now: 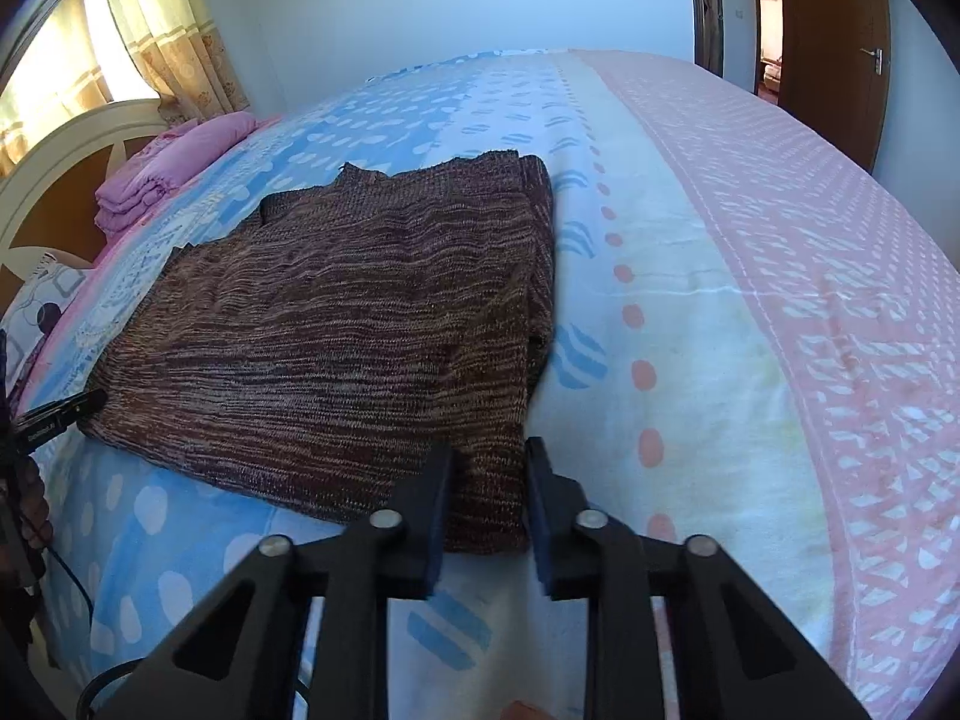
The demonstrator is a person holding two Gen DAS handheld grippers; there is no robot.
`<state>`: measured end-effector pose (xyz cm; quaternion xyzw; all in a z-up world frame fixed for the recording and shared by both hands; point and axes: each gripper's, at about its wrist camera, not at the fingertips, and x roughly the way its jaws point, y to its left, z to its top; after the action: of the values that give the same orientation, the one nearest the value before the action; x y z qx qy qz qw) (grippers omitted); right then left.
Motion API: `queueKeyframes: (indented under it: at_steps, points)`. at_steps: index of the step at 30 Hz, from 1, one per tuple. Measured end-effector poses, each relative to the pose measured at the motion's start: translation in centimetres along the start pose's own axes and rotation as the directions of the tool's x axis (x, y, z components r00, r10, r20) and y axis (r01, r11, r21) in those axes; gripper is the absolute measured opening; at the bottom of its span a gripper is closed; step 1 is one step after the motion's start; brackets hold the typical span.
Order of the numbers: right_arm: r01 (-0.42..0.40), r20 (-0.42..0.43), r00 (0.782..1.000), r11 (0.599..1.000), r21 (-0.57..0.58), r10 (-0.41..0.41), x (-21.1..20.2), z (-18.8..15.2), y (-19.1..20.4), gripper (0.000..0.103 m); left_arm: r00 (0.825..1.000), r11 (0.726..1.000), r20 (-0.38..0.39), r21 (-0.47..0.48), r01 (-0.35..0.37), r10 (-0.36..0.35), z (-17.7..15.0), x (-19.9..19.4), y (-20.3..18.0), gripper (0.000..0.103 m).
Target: Fold small clothes
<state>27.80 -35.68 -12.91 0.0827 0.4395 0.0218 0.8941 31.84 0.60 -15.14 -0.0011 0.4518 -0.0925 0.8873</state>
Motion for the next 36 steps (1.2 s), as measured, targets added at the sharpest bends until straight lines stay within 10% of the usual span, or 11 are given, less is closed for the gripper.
queueKeyframes:
  at_steps: [9, 14, 26, 30, 36]
  points:
    - [0.028, 0.003, 1.0, 1.0, -0.009, -0.028, -0.8, -0.1, 0.3, 0.008, 1.0, 1.0, 0.008, 0.002, -0.027, 0.027, -1.4, -1.2, 0.5, 0.009]
    - [0.085, 0.104, 0.991, 0.996, -0.035, -0.08, -3.4, 1.4, 2.2, 0.047, 0.998, 0.999, 0.04, -0.012, -0.051, 0.051, -0.8, -2.2, 1.3, 0.017]
    - [-0.151, 0.024, 0.986, 0.95, -0.274, 0.164, 3.8, 6.5, 16.2, 0.034, 0.992, 0.991, 0.031, -0.044, -0.124, 0.125, -0.4, -0.3, 1.6, 0.041]
    - [-0.159, -0.089, 0.987, 0.923, -0.35, 0.136, 6.8, 4.0, 19.8, 0.034, 0.984, 0.985, 0.048, -0.017, -0.169, 0.17, -1.4, -0.8, 1.3, 0.048]
    - [-0.077, -0.039, 0.997, 0.893, -0.443, 0.066, 5.3, 1.9, 21.1, 0.034, 0.989, 0.992, 0.072, -0.018, -0.126, 0.127, -2.1, -2.0, 2.2, 0.063]
